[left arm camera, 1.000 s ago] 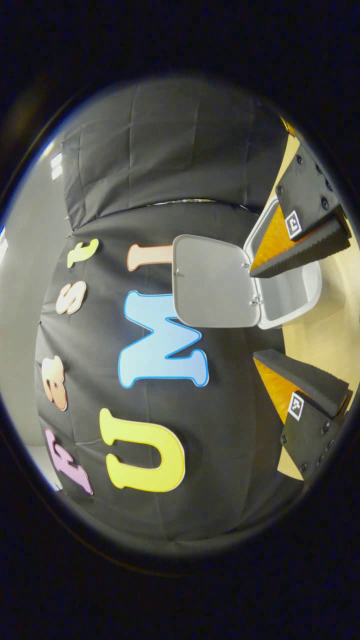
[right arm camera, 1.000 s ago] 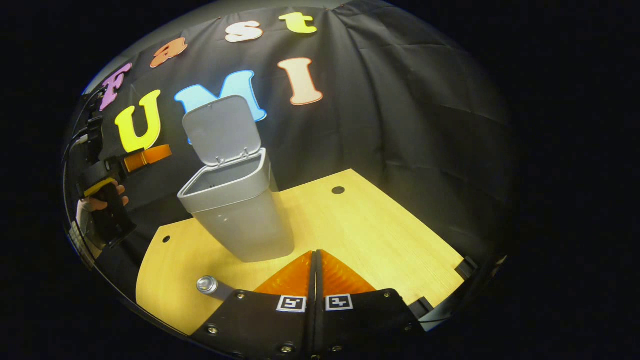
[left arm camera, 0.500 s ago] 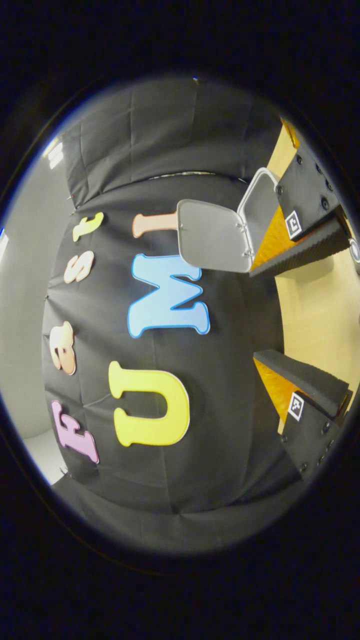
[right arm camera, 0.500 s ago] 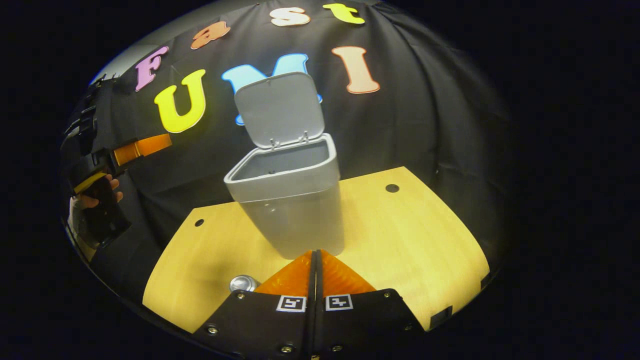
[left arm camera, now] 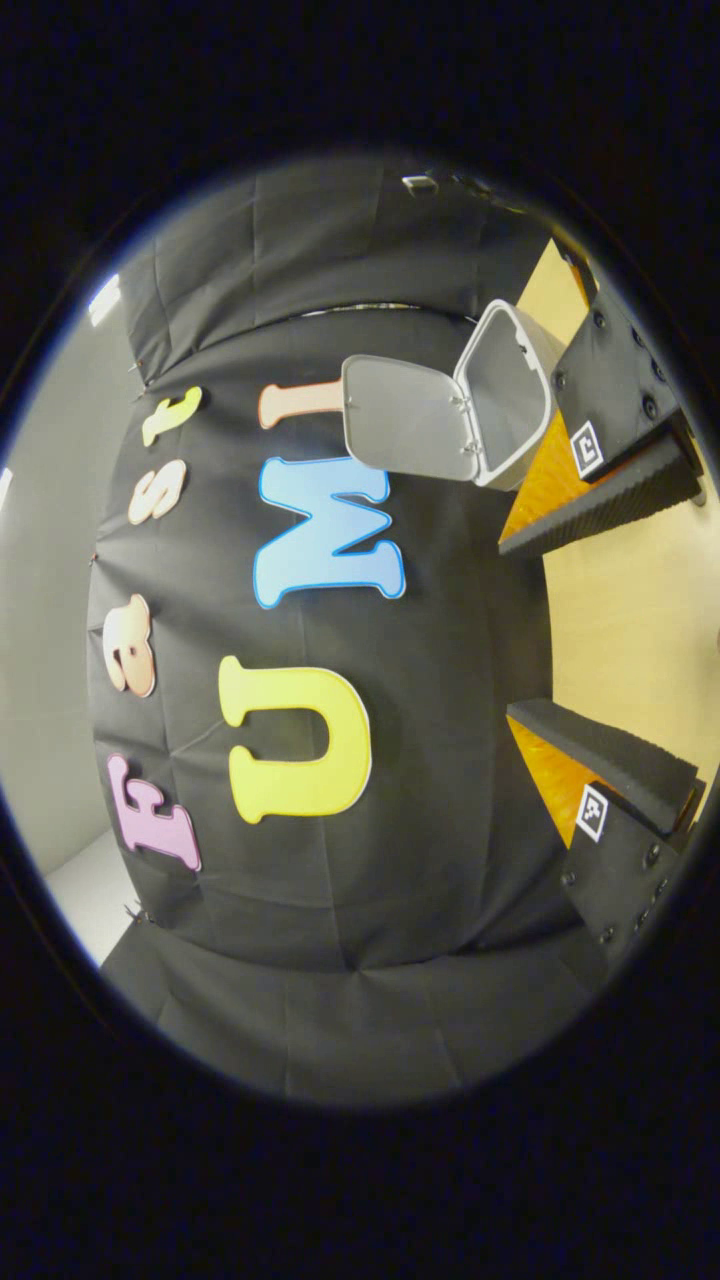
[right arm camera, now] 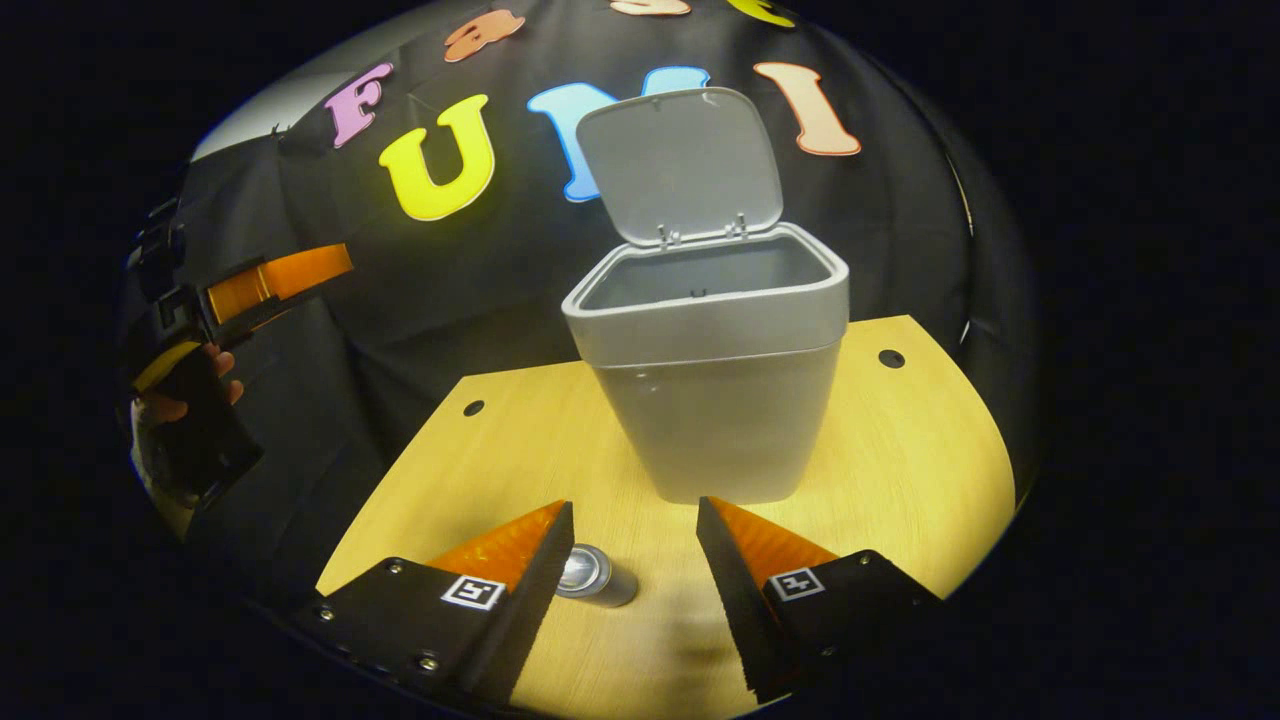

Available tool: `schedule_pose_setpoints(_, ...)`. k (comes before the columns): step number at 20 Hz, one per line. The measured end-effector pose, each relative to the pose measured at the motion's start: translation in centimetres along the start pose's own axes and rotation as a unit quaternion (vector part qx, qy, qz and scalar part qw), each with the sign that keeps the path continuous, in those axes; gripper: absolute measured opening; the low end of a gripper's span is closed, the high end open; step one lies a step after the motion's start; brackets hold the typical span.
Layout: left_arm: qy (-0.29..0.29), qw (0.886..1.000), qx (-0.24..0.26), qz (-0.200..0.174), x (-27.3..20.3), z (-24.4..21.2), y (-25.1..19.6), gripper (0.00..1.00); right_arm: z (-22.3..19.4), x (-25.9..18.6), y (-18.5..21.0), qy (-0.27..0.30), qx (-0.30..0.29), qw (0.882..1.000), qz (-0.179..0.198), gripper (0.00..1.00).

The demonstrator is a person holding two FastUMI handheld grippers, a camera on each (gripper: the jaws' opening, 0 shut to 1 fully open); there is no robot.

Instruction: Press the lid of the desktop garbage bin to open it, pick up the crumpled paper on the desktop and throw it into the bin, then pick up the pop can on the desktop and drop it into the bin, and finally close the garbage bin lid.

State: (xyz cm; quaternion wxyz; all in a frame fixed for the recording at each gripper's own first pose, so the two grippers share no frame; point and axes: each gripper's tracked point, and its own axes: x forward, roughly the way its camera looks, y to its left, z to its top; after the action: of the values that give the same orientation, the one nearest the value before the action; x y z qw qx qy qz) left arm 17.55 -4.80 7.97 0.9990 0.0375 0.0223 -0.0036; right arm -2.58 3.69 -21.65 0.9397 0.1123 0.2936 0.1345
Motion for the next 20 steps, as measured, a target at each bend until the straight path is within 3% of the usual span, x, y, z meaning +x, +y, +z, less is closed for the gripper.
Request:
schedule_pose_setpoints(1, 0.002, 1.0, -0.003, 0.005, -0.2, -0.3, 0.6, 1.0, -0.5, 0.7, 0.5, 0.009, -0.005, 1.0, 0.005, 0.93)
schedule_pose_setpoints(2, 0.002, 1.0, -0.006, 0.01, -0.7, -0.4, 1.0, 1.0, -0.9, 0.9, 0.9, 0.018, -0.011, 1.0, 0.008, 0.98)
schedule_pose_setpoints(8, 0.007, 0.999, -0.02, 0.034, -2.7, -1.2, 3.0, 1.0, -4.8, 4.0, 2.9, 0.084, -0.058, 0.995, 0.014, 0.98)
schedule_pose_setpoints(9, 0.007, 0.999, -0.022, 0.037, -3.1, -1.4, 3.3, 0.95, -5.5, 4.6, 3.2, 0.094, -0.065, 0.993, 0.014, 0.98)
schedule_pose_setpoints(10, 0.008, 0.999, -0.023, 0.041, -3.3, -1.6, 3.5, 1.0, -6.0, 5.1, 3.3, 0.102, -0.074, 0.992, 0.012, 0.98)
schedule_pose_setpoints(18, 0.014, 0.997, -0.03, 0.071, -5.4, -2.6, 5.6, 1.0, -9.7, 7.5, 3.6, 0.163, -0.127, 0.978, 0.001, 0.98)
schedule_pose_setpoints(19, 0.015, 0.997, -0.03, 0.074, -5.5, -2.6, 5.8, 0.95, -10.1, 7.7, 3.6, 0.168, -0.131, 0.977, 0.001, 0.96)
schedule_pose_setpoints(20, 0.015, 0.996, -0.031, 0.077, -5.6, -2.7, 5.8, 1.0, -10.0, 7.8, 3.8, 0.164, -0.134, 0.977, 0.002, 0.97)
